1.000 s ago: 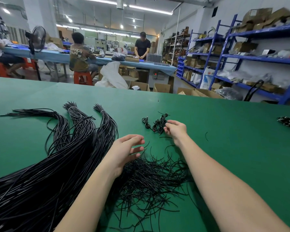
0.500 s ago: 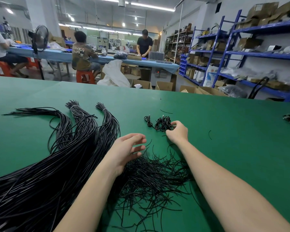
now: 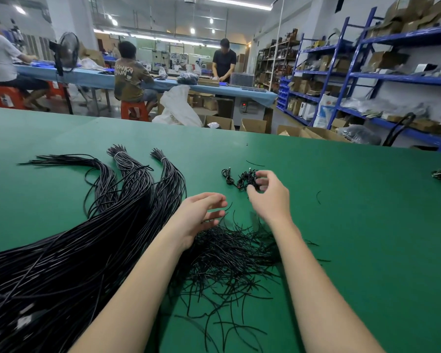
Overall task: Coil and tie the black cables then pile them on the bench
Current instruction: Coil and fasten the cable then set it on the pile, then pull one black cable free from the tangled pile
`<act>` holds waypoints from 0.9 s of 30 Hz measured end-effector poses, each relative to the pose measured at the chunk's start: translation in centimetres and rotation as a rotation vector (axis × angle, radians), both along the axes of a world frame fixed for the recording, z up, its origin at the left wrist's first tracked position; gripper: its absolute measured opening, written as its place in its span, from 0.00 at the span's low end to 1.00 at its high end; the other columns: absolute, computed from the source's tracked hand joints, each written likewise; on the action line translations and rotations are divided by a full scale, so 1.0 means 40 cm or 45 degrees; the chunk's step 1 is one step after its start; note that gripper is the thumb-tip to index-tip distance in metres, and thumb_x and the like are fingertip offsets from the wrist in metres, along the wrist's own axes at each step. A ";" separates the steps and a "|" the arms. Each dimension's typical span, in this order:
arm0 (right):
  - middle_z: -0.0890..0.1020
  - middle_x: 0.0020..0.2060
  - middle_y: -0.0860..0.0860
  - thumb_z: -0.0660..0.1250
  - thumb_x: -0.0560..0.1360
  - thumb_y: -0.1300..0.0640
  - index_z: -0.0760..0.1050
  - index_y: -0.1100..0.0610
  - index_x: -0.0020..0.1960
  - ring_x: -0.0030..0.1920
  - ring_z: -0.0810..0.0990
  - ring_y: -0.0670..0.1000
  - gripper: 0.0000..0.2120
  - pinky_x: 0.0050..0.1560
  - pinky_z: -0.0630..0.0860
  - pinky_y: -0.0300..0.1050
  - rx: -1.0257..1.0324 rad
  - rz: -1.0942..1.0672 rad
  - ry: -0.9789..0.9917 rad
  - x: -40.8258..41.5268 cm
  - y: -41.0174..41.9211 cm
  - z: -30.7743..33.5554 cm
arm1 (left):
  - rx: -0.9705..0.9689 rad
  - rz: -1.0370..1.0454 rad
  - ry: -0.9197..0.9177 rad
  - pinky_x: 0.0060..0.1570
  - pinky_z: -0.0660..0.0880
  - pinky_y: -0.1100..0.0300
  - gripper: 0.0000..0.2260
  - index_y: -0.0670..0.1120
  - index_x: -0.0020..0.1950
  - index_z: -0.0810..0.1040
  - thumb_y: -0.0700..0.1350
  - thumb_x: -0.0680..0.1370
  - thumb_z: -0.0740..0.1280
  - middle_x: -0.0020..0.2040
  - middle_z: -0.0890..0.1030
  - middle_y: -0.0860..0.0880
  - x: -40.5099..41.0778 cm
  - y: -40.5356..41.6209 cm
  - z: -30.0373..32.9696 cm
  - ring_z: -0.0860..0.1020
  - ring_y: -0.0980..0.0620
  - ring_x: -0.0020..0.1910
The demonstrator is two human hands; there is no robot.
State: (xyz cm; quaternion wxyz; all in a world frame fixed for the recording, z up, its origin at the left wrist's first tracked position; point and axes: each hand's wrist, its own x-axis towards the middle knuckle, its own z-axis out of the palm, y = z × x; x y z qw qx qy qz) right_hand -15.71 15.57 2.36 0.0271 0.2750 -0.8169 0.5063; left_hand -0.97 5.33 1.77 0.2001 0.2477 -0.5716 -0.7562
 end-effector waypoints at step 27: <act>0.84 0.43 0.40 0.68 0.79 0.55 0.83 0.47 0.48 0.49 0.81 0.42 0.06 0.50 0.78 0.38 -0.054 0.153 -0.047 0.212 0.043 -0.125 | -1.586 0.456 -1.246 0.59 0.71 0.49 0.10 0.49 0.56 0.81 0.47 0.78 0.65 0.57 0.81 0.46 0.049 -0.106 -0.088 0.77 0.42 0.60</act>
